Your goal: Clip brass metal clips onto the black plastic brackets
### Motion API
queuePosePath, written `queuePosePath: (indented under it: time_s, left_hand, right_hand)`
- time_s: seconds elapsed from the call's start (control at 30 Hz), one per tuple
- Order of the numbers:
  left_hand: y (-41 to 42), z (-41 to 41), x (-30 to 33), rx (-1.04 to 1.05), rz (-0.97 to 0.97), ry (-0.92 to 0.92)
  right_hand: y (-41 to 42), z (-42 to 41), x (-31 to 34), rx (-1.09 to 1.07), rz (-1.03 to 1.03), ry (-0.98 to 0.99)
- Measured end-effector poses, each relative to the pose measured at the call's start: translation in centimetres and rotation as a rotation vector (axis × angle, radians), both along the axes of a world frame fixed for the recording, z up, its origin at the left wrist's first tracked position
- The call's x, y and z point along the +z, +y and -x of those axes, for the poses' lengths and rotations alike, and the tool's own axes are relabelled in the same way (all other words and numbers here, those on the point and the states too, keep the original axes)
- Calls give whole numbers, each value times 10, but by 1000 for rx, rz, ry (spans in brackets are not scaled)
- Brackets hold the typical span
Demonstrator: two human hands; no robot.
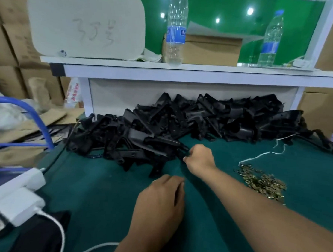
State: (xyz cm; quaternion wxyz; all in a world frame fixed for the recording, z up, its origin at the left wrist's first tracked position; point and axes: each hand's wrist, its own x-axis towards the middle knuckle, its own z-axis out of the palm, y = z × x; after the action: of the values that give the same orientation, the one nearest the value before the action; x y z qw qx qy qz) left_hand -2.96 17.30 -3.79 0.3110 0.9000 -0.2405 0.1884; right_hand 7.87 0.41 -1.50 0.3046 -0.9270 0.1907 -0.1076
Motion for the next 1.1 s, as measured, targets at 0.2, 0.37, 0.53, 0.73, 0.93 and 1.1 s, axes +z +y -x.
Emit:
queuePosePath:
  time_s: [0.2,0.37,0.53,0.73,0.93,1.1]
  left_hand:
    - [1,-6,-4,109,12,-83]
    - [-2,-7,-7,119,58,35]
    - [-6,-2,-7,-212,97,145]
    - [-11,1,-10,-322,-3,69]
    - [-9,1,-5,-202,56,157]
    - [-6,7,-3,-225,316,305]
  right_hand:
    - [-38,36,12,66,-248,153]
    - [-86,92,15,340,-337,-57]
    - [-86,114,7,554,-410,-431]
    - [-110,106,-7,509,-169,-467]
    - [-133,104,-15,462,248,-263]
    - [-124,102,-16,424,455,-183]
